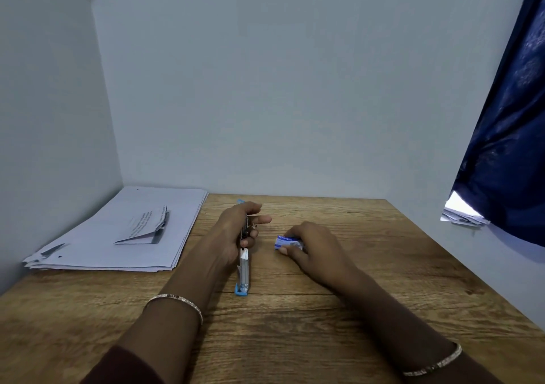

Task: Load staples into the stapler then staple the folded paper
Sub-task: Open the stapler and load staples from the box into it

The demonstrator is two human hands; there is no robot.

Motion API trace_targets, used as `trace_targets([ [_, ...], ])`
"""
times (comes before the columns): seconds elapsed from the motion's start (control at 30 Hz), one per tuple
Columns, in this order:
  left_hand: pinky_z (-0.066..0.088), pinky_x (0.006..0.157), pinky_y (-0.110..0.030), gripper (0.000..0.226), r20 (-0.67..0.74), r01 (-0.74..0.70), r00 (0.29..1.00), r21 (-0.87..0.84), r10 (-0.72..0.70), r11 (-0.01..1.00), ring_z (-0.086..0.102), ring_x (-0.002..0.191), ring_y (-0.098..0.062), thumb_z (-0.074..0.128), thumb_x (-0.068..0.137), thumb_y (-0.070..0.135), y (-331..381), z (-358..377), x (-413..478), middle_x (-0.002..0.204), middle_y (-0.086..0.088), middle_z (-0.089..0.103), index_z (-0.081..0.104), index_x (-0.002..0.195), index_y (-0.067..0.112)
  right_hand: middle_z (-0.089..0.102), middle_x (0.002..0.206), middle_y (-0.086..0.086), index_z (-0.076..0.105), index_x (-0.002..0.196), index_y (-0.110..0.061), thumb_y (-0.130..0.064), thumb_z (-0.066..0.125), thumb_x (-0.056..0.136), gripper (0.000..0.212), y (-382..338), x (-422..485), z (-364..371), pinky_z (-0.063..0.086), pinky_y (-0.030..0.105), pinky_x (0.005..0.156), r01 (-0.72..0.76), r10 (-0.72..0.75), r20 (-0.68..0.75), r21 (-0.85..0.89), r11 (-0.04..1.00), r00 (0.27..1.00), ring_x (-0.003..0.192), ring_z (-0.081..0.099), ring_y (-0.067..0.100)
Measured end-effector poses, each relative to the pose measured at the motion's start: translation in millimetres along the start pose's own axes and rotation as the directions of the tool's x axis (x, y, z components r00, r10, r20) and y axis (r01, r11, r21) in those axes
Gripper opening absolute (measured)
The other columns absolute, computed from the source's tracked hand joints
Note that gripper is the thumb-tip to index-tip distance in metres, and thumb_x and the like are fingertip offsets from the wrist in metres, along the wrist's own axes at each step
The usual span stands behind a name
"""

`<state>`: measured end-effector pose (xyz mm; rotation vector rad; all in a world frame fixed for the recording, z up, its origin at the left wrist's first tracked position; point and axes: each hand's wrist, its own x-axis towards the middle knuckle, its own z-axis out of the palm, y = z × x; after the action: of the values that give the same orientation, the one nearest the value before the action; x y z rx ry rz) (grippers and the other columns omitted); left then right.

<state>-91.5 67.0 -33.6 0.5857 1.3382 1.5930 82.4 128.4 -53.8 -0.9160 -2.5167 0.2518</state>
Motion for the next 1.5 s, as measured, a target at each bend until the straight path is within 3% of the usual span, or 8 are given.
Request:
trace_targets([
  [0.13,0.023,0.028,-0.014,0.007,-0.074,-0.083,0.993,0.165,0.097,0.983,0.037,0.031,-0.005,0.070,0.085,0.008,-6,1,0,0.080,-0.006,0.068,0.069,0.092,0.006,0.073,0.096,-0.005,0.071,0.100,-0.018,-0.022,0.086,0.077,0.027,1,4,-2,0.046,0.019,0.066,-0.062,0.192,-0.263,0.434,0.899,0.945,0.081,0.066,0.012],
  [0.27,0.024,0.028,-0.015,0.015,-0.008,-0.115,0.993,0.205,0.119,0.972,0.039,0.032,-0.004,0.080,0.083,0.021,-11,7,-2,0.061,-0.001,0.059,0.075,0.094,0.011,0.079,0.089,-0.005,0.077,0.095,-0.015,-0.013,0.093,0.068,0.032,2,7,-5,0.054,0.011,0.066,-0.034,0.263,-0.270,0.635,0.772,0.926,0.078,0.075,0.004],
  [0.37,0.025,0.028,-0.014,0.015,0.030,-0.123,0.992,0.172,0.120,0.977,0.039,0.032,-0.005,0.082,0.081,0.021,-13,9,-3,0.049,0.007,0.063,0.074,0.092,0.014,0.081,0.095,0.003,0.078,0.104,-0.011,-0.002,0.089,0.071,0.035,0,6,-3,0.060,0.020,0.075,0.000,0.260,-0.238,0.738,0.675,0.936,0.088,0.078,0.012],
  [0.57,0.026,0.027,-0.014,0.029,-0.060,-0.148,0.986,0.106,0.155,0.983,0.040,0.028,-0.004,0.087,0.075,0.025,-19,11,0,0.040,0.009,0.056,0.063,0.084,0.012,0.074,0.112,0.002,0.075,0.109,-0.013,0.005,0.084,0.075,0.039,-4,6,0,0.061,0.023,0.077,0.076,0.231,-0.296,0.751,0.655,0.927,0.094,0.077,0.015],
  [0.77,0.027,0.028,-0.015,0.022,-0.101,-0.148,0.983,0.068,0.154,0.987,0.040,0.028,-0.005,0.087,0.076,0.022,-20,13,1,0.041,0.008,0.059,0.069,0.082,0.010,0.076,0.102,-0.002,0.073,0.104,-0.014,0.002,0.089,0.070,0.041,-1,5,0,0.063,0.025,0.071,0.050,0.276,-0.284,0.774,0.631,0.918,0.081,0.079,0.012],
  [0.87,0.027,0.028,-0.016,0.017,-0.095,-0.126,0.986,0.094,0.135,0.988,0.040,0.029,-0.005,0.081,0.083,0.019,-17,13,1,0.040,0.007,0.059,0.070,0.088,0.006,0.078,0.101,0.003,0.074,0.106,-0.011,0.002,0.089,0.069,0.042,-1,7,1,0.064,0.030,0.075,0.041,0.263,-0.260,0.779,0.626,0.929,0.083,0.080,0.014],
  [1.1,0.026,0.026,-0.015,0.034,-0.070,-0.082,0.993,0.125,0.091,0.989,0.039,0.026,-0.004,0.063,0.099,0.021,-14,14,3,0.061,-0.006,0.051,0.060,0.117,-0.007,0.079,0.100,0.002,0.076,0.114,-0.008,0.002,0.088,0.072,0.045,-1,10,2,0.060,0.017,0.072,0.046,0.260,-0.253,0.793,0.607,0.932,0.085,0.078,0.007],
  [1.5,0.023,0.027,-0.013,0.031,-0.080,-0.075,0.993,0.132,0.087,0.988,0.038,0.026,-0.005,0.061,0.100,0.022,-12,13,5,0.056,-0.006,0.047,0.061,0.113,-0.006,0.080,0.096,0.012,0.073,0.104,-0.013,0.005,0.078,0.083,0.028,-3,9,1,0.064,0.028,0.073,0.051,0.258,-0.211,0.857,0.513,0.943,0.091,0.079,0.021],
])
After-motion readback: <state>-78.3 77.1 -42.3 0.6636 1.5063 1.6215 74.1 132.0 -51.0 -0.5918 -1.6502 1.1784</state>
